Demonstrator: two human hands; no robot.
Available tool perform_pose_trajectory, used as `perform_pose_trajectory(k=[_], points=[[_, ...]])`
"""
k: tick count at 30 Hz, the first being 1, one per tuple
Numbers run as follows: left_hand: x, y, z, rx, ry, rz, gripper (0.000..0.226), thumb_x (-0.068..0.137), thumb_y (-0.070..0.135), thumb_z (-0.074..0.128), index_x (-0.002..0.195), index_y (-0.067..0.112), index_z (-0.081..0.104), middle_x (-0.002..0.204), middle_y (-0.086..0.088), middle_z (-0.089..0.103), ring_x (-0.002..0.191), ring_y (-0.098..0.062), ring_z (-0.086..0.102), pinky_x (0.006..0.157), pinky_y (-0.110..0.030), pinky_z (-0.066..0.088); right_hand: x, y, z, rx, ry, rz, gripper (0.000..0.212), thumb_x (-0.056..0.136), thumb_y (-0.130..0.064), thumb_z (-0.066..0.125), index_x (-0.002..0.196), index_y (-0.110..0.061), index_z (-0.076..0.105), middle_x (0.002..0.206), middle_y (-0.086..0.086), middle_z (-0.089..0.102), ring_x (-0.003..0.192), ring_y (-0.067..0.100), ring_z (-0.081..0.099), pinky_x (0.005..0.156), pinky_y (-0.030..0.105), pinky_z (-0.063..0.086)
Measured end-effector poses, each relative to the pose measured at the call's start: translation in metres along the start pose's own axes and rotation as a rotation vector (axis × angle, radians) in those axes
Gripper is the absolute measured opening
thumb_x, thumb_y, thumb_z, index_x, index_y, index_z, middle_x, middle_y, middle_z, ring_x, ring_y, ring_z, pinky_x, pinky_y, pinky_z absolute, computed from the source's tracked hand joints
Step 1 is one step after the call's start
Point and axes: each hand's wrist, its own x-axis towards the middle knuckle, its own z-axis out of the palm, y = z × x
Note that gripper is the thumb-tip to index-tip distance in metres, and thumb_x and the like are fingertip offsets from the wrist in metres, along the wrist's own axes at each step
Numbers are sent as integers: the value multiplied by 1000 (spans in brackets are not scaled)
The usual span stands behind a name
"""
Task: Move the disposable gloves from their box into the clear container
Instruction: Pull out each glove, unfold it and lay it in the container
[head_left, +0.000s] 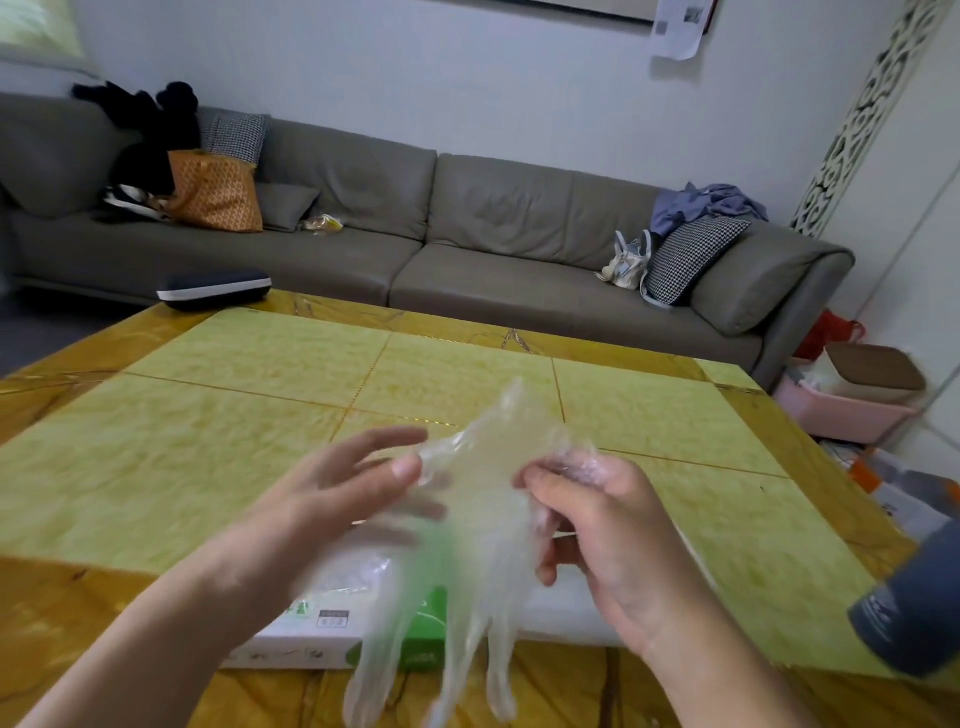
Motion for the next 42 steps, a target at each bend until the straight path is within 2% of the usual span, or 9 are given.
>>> perform_pose_trajectory(k=[4, 10, 15, 22, 26, 29, 32, 37, 42], points=[[5, 1, 14, 146, 203, 84, 16, 86, 28, 74, 91, 14, 80, 89, -11, 78, 81, -25, 76, 82, -45, 63, -1, 1, 3, -53, -47, 10, 13, 98, -2, 64, 90, 3, 74, 63, 18, 52, 50, 28, 53, 43, 32, 43], [7, -2, 2, -89, 373, 128, 25, 92, 25, 67, 87, 6, 81, 85, -22, 74, 71, -30, 68, 70, -43, 55, 0, -6, -6, -32, 43, -37, 26, 101, -8, 58, 80, 0, 71, 66, 18, 60, 54, 26, 57, 50, 30, 49], [12, -7, -3, -247, 462, 105, 27, 95, 24, 63, 90, 2, 80, 89, -23, 74, 75, -31, 69, 70, -41, 54, 2, -4, -6, 24, 121, -47, 18, 104, -6, 58, 96, 1, 73, 66, 13, 59, 55, 26, 57, 47, 35, 48], [12, -13, 7, -136, 77, -86, 42, 88, 35, 76, 120, 9, 71, 113, -13, 77, 101, -31, 75, 90, -44, 57, 3, 0, -6, 55, 129, -12, 24, 105, -2, 53, 96, 1, 75, 72, 14, 62, 58, 24, 61, 45, 34, 49], [13, -18, 15, -137, 212, -28, 15, 87, 11, 75, 93, -1, 78, 93, -26, 74, 65, -27, 66, 57, -32, 57, 4, -5, -13, 101, 155, -7, 20, 105, 3, 49, 102, 4, 69, 72, 15, 61, 54, 24, 57, 43, 33, 46], [14, -18, 14, -104, 295, 59, 11, 89, 11, 74, 92, 1, 79, 89, -23, 75, 61, -23, 63, 54, -29, 54, 4, -8, -18, 172, 139, 33, 21, 104, -14, 62, 110, 6, 65, 88, 18, 70, 63, 26, 62, 49, 33, 49], [15, -17, 23, -122, 304, 96, 11, 91, 9, 72, 94, 1, 79, 89, -24, 74, 61, -25, 63, 55, -31, 56, -1, -5, -12, 87, -141, 141, 44, 97, -34, 69, 112, 8, 70, 101, 24, 76, 84, 32, 72, 69, 38, 55], [15, -16, 22, -180, 388, 118, 12, 92, 8, 71, 98, 0, 77, 91, -23, 76, 65, -25, 66, 57, -28, 58, -3, 0, -9, -33, -91, 105, 14, 94, -6, 75, 95, 7, 70, 69, 18, 62, 52, 22, 57, 45, 31, 45], [15, -16, 19, -247, 420, 83, 11, 90, 9, 73, 96, 2, 78, 91, -21, 77, 64, -21, 67, 54, -23, 56, -3, -7, -17, -60, -65, 63, 27, 97, -19, 73, 97, 7, 67, 64, 13, 48, 45, 19, 39, 40, 26, 32]])
